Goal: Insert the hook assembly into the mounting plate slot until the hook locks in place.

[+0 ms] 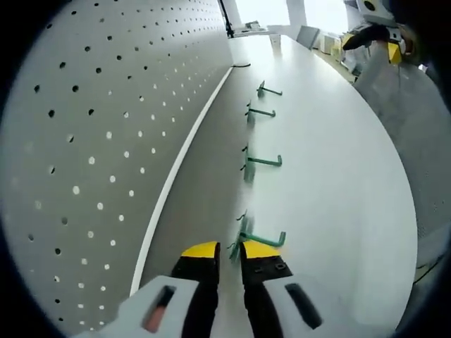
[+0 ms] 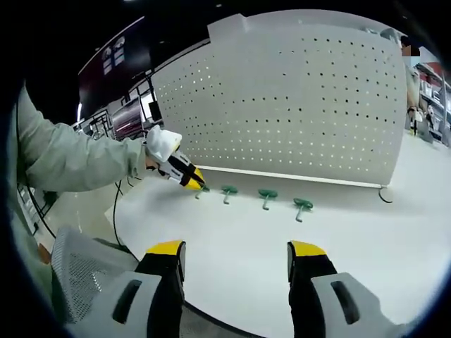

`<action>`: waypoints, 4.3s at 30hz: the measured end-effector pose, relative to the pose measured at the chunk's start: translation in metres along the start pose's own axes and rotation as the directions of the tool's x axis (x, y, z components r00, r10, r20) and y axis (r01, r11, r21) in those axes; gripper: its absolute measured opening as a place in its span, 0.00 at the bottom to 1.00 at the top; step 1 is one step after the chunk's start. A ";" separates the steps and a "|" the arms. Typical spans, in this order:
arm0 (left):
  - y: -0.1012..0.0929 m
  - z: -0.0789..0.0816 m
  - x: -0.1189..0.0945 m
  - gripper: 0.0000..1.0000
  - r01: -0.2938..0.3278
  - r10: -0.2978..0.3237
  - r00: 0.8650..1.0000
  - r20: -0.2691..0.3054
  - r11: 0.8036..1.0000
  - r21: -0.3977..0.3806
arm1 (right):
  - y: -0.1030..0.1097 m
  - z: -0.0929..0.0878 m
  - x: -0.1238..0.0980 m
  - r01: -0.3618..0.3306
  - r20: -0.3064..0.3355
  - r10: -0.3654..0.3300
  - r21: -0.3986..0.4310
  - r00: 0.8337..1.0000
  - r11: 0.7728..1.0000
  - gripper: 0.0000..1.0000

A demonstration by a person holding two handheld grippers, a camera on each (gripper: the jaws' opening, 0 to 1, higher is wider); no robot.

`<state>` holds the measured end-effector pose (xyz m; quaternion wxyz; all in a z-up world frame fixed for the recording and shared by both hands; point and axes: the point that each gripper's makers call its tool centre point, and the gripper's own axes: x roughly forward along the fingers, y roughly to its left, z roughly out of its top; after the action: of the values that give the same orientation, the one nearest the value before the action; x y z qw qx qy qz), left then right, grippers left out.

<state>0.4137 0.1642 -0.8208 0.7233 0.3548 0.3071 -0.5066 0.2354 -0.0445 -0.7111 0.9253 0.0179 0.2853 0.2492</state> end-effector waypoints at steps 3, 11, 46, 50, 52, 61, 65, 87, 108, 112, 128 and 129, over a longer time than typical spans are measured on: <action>-0.001 -0.001 0.000 0.07 -0.004 0.004 1.000 -0.004 1.000 0.006 | 0.001 0.000 0.000 0.000 -0.001 0.000 -0.001 1.000 1.000 0.57; -0.004 -0.001 0.001 0.04 -0.007 0.007 1.000 -0.009 1.000 0.011 | 0.003 0.001 0.002 -0.008 0.000 0.008 -0.001 1.000 1.000 0.57; -0.028 0.070 -0.078 0.03 -0.258 0.300 0.930 0.213 0.944 -0.204 | 0.019 0.046 -0.014 -0.080 0.166 0.085 -0.032 0.982 0.996 0.51; -0.039 0.085 -0.094 0.03 -0.266 0.312 0.919 0.240 0.941 -0.208 | 0.021 0.047 -0.017 -0.095 0.159 0.098 -0.024 0.982 0.995 0.48; -0.045 0.093 -0.103 0.03 -0.272 0.322 0.910 0.260 0.939 -0.211 | 0.021 0.048 -0.019 -0.101 0.161 0.102 -0.017 0.982 0.995 0.47; -0.061 0.119 -0.129 0.03 -0.305 0.394 0.862 0.319 0.905 -0.295 | 0.028 0.061 -0.030 -0.122 0.197 0.123 -0.014 0.973 0.992 0.48; -0.072 0.133 -0.137 0.03 -0.311 0.418 0.841 0.344 0.893 -0.325 | 0.029 0.069 -0.035 -0.126 0.226 0.127 -0.019 0.966 0.992 0.47; -0.100 0.199 -0.175 0.03 -0.297 0.499 0.711 0.496 0.852 -0.431 | 0.051 0.126 -0.058 -0.163 0.384 0.177 -0.068 0.906 0.984 0.36; -0.123 0.236 -0.209 0.03 -0.217 0.560 0.577 0.595 0.807 -0.549 | 0.083 0.157 -0.072 -0.249 0.461 0.264 -0.094 0.847 0.964 0.24; -0.125 0.241 -0.210 0.03 -0.203 0.559 0.566 0.605 0.806 -0.555 | 0.085 0.161 -0.073 -0.255 0.470 0.270 -0.096 0.840 0.962 0.22; -0.133 0.259 -0.221 0.03 -0.151 0.529 0.527 0.665 0.828 -0.540 | 0.093 0.173 -0.073 -0.289 0.493 0.296 -0.093 0.818 0.953 0.13; -0.134 0.260 -0.222 0.03 -0.148 0.529 0.525 0.667 0.828 -0.540 | 0.094 0.174 -0.073 -0.292 0.495 0.298 -0.091 0.817 0.952 0.13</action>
<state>0.2425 0.0327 -0.5243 0.9260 -0.0186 -0.0240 -0.3763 0.2342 0.0217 -0.5111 0.9176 0.1213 0.0269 0.3775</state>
